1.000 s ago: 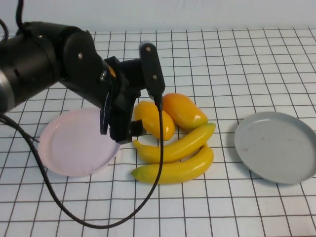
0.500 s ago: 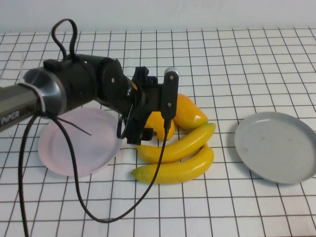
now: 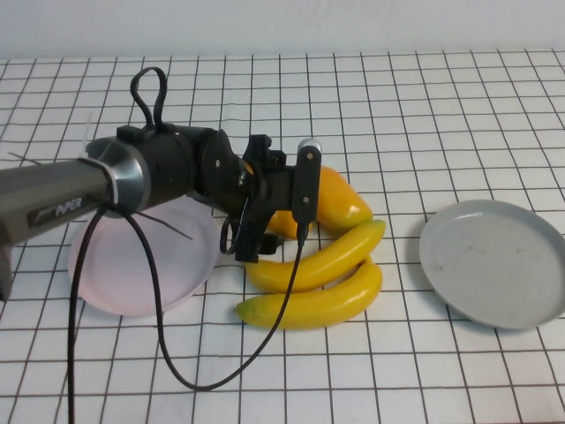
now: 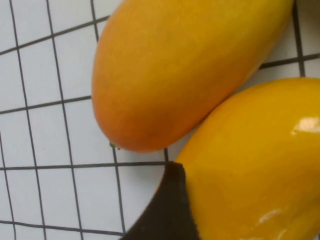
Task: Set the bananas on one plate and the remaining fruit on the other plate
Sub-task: Put one type of fruit in the left plate
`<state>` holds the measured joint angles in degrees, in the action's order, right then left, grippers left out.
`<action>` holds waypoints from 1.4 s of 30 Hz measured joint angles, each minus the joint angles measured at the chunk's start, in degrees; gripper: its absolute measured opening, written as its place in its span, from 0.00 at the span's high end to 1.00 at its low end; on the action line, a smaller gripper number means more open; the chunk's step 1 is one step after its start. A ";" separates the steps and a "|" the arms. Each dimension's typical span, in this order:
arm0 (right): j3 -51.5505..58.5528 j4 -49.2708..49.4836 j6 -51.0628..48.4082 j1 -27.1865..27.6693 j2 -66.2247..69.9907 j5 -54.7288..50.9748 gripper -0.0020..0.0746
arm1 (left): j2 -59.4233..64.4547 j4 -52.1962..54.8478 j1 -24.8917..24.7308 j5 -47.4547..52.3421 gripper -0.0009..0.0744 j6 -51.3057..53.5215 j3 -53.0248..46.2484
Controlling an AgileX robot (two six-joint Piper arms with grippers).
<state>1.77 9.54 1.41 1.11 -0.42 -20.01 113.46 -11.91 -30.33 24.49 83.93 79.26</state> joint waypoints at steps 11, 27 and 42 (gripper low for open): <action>0.00 0.00 0.00 0.00 0.00 0.00 0.99 | -3.38 1.61 0.12 -5.74 0.78 -11.84 -0.12; 0.00 0.00 0.00 0.00 0.00 0.00 0.99 | -19.22 0.27 -0.52 -11.60 0.43 -40.58 -10.71; 0.00 0.00 0.00 0.00 0.00 0.00 0.99 | 0.74 2.15 -0.03 1.72 0.25 -58.98 8.24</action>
<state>1.77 9.54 1.41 1.11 -0.42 -20.01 114.20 -9.76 -30.36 26.21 24.95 87.50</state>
